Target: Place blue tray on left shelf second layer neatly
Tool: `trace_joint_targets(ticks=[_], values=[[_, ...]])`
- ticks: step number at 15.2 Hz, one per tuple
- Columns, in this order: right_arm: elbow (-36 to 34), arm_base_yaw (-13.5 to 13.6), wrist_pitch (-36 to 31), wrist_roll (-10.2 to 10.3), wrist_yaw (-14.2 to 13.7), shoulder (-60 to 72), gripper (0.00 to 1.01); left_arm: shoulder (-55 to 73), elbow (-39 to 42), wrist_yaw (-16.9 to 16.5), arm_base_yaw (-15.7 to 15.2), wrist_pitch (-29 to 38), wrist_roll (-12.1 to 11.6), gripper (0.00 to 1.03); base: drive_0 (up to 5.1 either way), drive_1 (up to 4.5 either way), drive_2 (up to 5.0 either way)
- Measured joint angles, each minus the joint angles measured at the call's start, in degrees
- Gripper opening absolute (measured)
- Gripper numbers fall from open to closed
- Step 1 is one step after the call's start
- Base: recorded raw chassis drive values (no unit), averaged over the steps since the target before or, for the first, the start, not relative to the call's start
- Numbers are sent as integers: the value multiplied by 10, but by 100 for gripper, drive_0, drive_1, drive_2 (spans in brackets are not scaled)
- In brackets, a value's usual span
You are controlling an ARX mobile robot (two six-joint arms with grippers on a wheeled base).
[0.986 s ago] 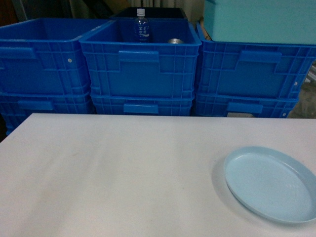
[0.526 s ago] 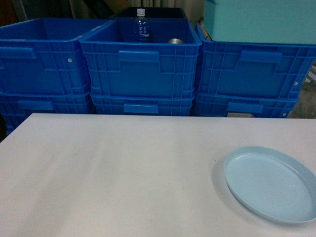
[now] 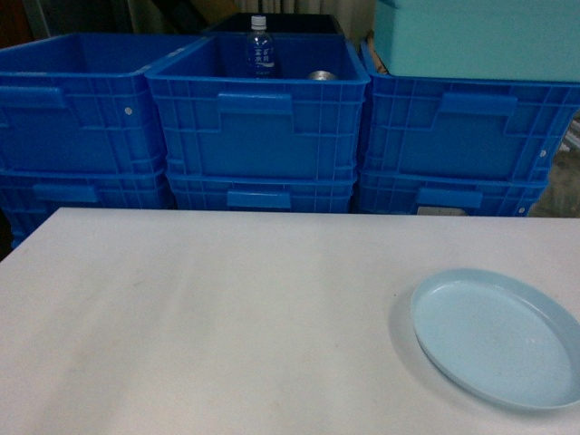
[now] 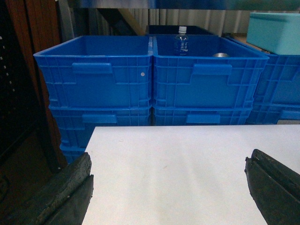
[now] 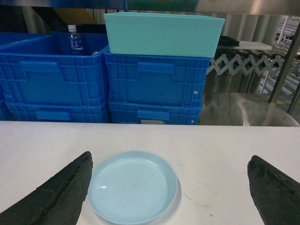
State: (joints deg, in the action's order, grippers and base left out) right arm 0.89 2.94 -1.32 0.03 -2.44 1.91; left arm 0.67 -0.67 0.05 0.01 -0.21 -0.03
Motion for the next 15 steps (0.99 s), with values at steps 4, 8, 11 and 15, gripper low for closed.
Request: trace_joint_targets(ticks=[4, 8, 11, 15], values=[[0, 0, 0, 0, 0, 0, 98, 0, 0, 0, 0, 0, 0, 98, 0, 0, 0], [0, -13, -12, 1, 2, 7, 98, 0, 0, 0, 0, 0, 0, 98, 0, 0, 0], [7, -80, -144, 37, 66, 177, 98, 0, 0, 0, 0, 0, 0, 98, 0, 0, 0], [185, -158, -251, 172, 248, 545, 98, 0, 0, 0, 0, 0, 0, 98, 0, 0, 0]])
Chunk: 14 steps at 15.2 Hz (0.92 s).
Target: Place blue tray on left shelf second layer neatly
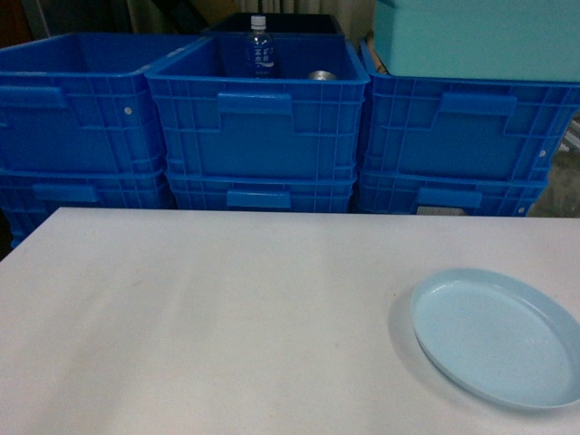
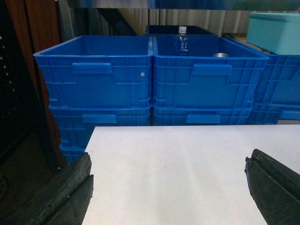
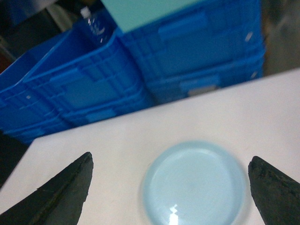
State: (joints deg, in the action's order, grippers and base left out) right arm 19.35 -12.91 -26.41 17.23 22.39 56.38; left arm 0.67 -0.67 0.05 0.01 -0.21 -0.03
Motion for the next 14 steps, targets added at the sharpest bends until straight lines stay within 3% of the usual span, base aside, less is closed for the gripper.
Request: trace_joint_targets(ticks=[2, 3, 4, 8, 10, 12, 14], values=[[82, 1, 26, 88, 83, 170, 98, 0, 0, 0, 0, 0, 0, 98, 0, 0, 0], [110, 2, 15, 120, 90, 226, 98, 0, 0, 0, 0, 0, 0, 98, 0, 0, 0], [123, 3, 5, 138, 88, 252, 98, 0, 0, 0, 0, 0, 0, 98, 0, 0, 0], [138, 14, -12, 174, 64, 299, 98, 0, 0, 0, 0, 0, 0, 98, 0, 0, 0], [139, 29, -27, 204, 39, 344, 98, 0, 0, 0, 0, 0, 0, 98, 0, 0, 0], [140, 55, -52, 212, -3, 383, 98, 0, 0, 0, 0, 0, 0, 98, 0, 0, 0], [139, 61, -66, 213, -32, 403, 98, 0, 0, 0, 0, 0, 0, 98, 0, 0, 0]])
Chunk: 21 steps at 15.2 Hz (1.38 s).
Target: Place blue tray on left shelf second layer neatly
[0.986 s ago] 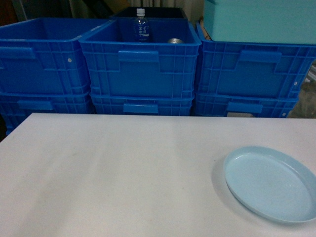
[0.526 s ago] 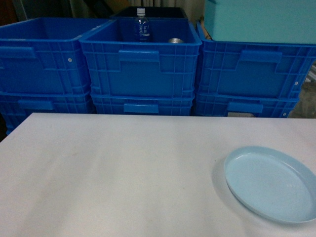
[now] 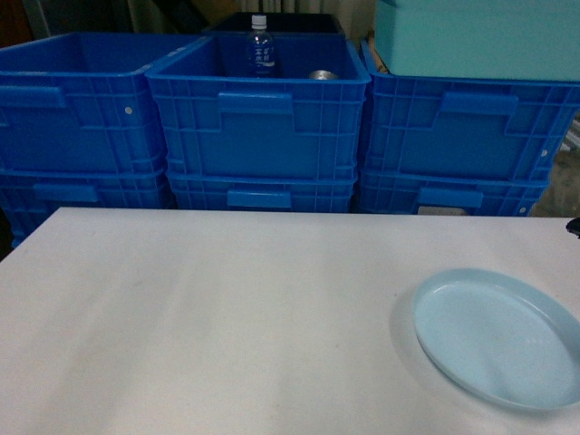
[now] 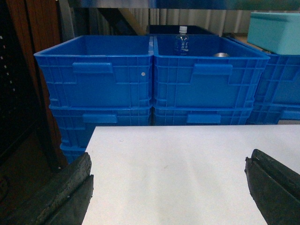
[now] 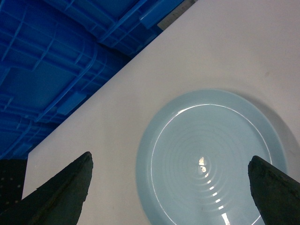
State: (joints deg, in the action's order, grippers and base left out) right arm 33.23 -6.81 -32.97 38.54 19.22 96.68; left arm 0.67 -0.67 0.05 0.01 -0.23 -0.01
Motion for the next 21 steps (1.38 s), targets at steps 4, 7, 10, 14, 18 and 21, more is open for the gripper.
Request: trace_joint_targets(ticks=[4, 7, 10, 14, 18, 21], values=[[-17, -27, -1, -11, -20, 14, 98, 0, 0, 0, 0, 0, 0, 98, 0, 0, 0], [-30, -34, -22, -21, -15, 43, 98, 0, 0, 0, 0, 0, 0, 98, 0, 0, 0], [-30, -20, -43, -18, -32, 87, 98, 0, 0, 0, 0, 0, 0, 98, 0, 0, 0], [-15, 56, -69, 28, -105, 136, 98, 0, 0, 0, 0, 0, 0, 98, 0, 0, 0], [-14, 75, -73, 57, -135, 148, 98, 0, 0, 0, 0, 0, 0, 98, 0, 0, 0], [-15, 75, -59, 69, -155, 148, 98, 0, 0, 0, 0, 0, 0, 98, 0, 0, 0]])
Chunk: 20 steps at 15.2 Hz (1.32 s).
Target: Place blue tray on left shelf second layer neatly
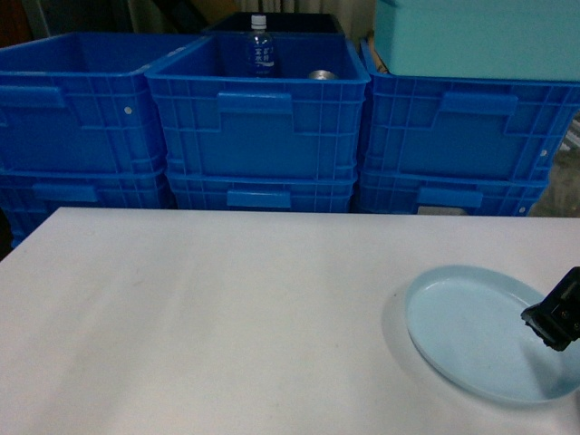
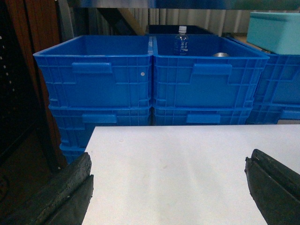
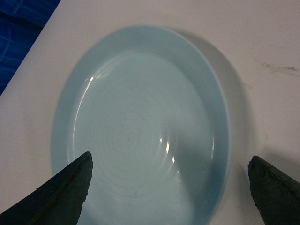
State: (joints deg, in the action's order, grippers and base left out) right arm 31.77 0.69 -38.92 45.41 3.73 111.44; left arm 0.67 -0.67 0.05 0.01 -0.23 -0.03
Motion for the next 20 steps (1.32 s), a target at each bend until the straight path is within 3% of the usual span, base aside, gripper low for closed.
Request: trace_joint_targets(ticks=[7, 8, 16, 17, 18, 19, 20], values=[[0, 6, 16, 15, -38, 3, 98, 0, 0, 0, 0, 0, 0, 98, 0, 0, 0], [0, 12, 16, 17, -40, 4, 94, 0, 0, 0, 0, 0, 0, 98, 0, 0, 0], [18, 52, 31, 43, -68, 29, 33, 0, 0, 0, 0, 0, 0, 98, 0, 0, 0], [22, 57, 33, 45, -73, 30, 23, 0, 0, 0, 0, 0, 0, 98, 0, 0, 0], [29, 57, 31, 47, -80, 36, 2, 0, 0, 0, 0, 0, 0, 98, 0, 0, 0], [20, 48, 25, 40, -67, 27, 2, 0, 0, 0, 0, 0, 0, 98, 0, 0, 0], [11, 34, 52, -27, -70, -57, 2, 0, 0, 0, 0, 0, 0, 98, 0, 0, 0]])
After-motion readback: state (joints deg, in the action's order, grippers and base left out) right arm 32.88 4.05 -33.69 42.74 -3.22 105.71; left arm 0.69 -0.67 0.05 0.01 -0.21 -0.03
